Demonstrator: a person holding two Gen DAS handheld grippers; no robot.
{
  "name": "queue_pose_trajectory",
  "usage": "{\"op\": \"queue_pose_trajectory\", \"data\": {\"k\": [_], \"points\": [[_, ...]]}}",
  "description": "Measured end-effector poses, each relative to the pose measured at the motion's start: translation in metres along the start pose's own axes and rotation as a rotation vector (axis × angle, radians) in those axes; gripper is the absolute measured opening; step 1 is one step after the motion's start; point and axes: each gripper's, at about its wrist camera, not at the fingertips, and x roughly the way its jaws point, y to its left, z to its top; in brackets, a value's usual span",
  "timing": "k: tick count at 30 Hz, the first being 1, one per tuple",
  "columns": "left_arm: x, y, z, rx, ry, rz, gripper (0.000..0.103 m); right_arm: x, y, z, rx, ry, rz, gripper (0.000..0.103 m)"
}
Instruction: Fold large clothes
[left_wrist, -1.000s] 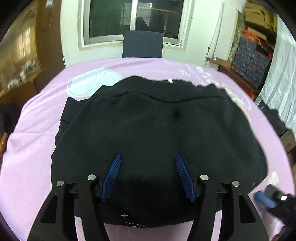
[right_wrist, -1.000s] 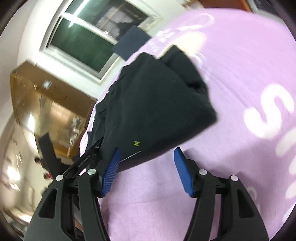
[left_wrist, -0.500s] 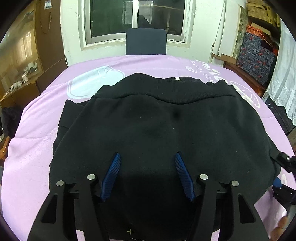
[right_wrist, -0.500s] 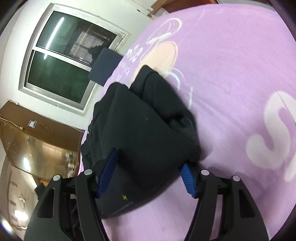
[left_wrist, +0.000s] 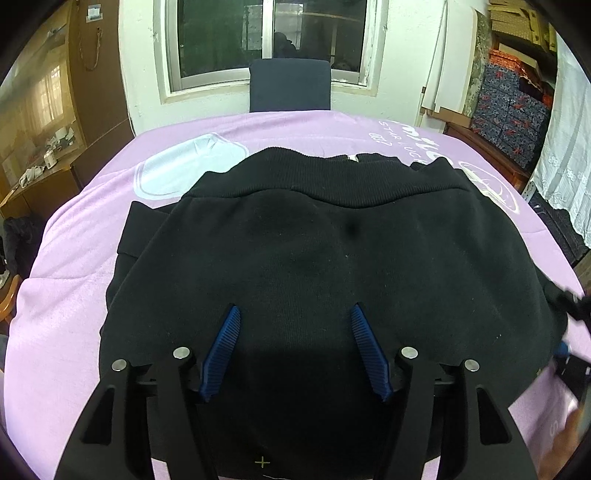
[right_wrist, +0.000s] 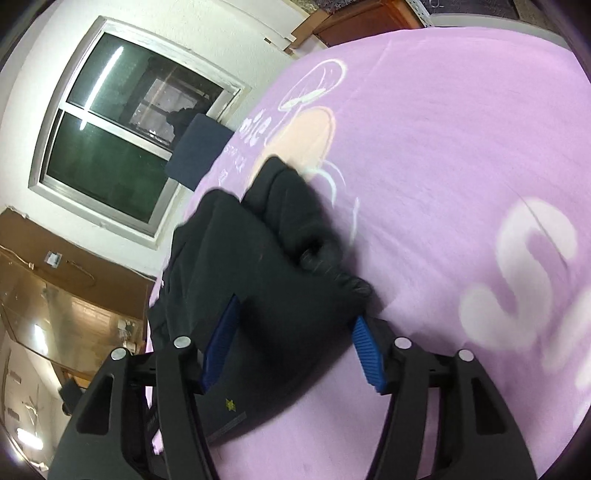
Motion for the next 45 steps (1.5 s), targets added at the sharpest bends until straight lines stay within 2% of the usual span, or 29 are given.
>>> {"op": "queue_pose_trajectory", "data": {"k": [2, 3, 4, 6, 9, 11, 16, 18, 23, 26, 28, 30, 31, 32, 34, 40, 43, 44, 45], "points": [[0.0, -0.001, -0.001, 0.0, 0.0, 0.0, 0.064, -0.011, -0.014, 0.014, 0.042, -0.107, -0.077, 0.056], [0.0, 0.0, -0.001, -0.001, 0.001, 0.001, 0.065, -0.015, -0.022, 0.018, 0.082, -0.115, -0.058, 0.056], [0.0, -0.001, 0.0, -0.001, 0.001, 0.002, 0.065, -0.016, -0.029, 0.023, 0.113, -0.094, -0.02, 0.055], [0.001, -0.002, 0.0, 0.001, 0.001, 0.006, 0.066, -0.012, -0.025, 0.022, 0.066, -0.046, -0.013, 0.057], [0.0, 0.0, 0.0, 0.001, 0.001, 0.001, 0.066, -0.001, -0.008, 0.006, -0.009, 0.056, 0.049, 0.057], [0.001, 0.0, 0.0, 0.002, 0.001, -0.002, 0.066, 0.002, 0.006, -0.009, -0.08, 0.102, 0.049, 0.064], [0.001, 0.0, 0.0, 0.005, 0.0, 0.002, 0.068, -0.015, 0.001, -0.04, -0.043, 0.177, 0.125, 0.063], [0.001, 0.001, 0.0, 0.005, 0.0, 0.002, 0.068, -0.019, 0.004, -0.044, -0.05, 0.191, 0.126, 0.063], [0.001, -0.001, 0.0, 0.008, -0.003, 0.003, 0.068, -0.001, 0.012, -0.024, -0.05, 0.091, 0.065, 0.06], [0.001, -0.001, 0.0, 0.008, -0.001, 0.001, 0.068, 0.012, 0.02, -0.017, -0.056, 0.071, 0.045, 0.06], [0.001, 0.0, 0.0, 0.008, 0.002, -0.003, 0.068, 0.007, 0.024, -0.029, -0.097, 0.082, 0.046, 0.06], [0.002, -0.001, 0.001, 0.013, 0.005, 0.001, 0.069, 0.005, 0.027, -0.042, -0.145, 0.098, 0.058, 0.056], [0.003, -0.001, 0.002, 0.016, 0.007, 0.004, 0.069, 0.004, 0.028, -0.042, -0.163, 0.083, 0.042, 0.05], [0.003, -0.001, 0.002, 0.017, 0.011, 0.006, 0.069, 0.007, 0.023, -0.036, -0.136, 0.08, 0.052, 0.042], [0.003, -0.002, 0.003, 0.02, 0.015, 0.008, 0.069, 0.011, 0.004, -0.021, -0.031, 0.069, 0.089, 0.031], [0.007, -0.006, 0.001, 0.033, 0.003, 0.036, 0.069, 0.015, 0.013, -0.023, -0.073, 0.041, 0.049, 0.034], [0.006, -0.003, 0.001, 0.011, 0.0, 0.02, 0.068, 0.017, 0.016, -0.021, -0.096, 0.033, 0.04, 0.034], [0.004, 0.001, 0.002, -0.009, 0.0, 0.0, 0.065, 0.016, 0.016, -0.022, -0.103, 0.032, 0.042, 0.034], [0.001, 0.004, 0.002, -0.023, 0.003, -0.012, 0.058, 0.016, 0.015, -0.022, -0.102, 0.029, 0.049, 0.033]]}}
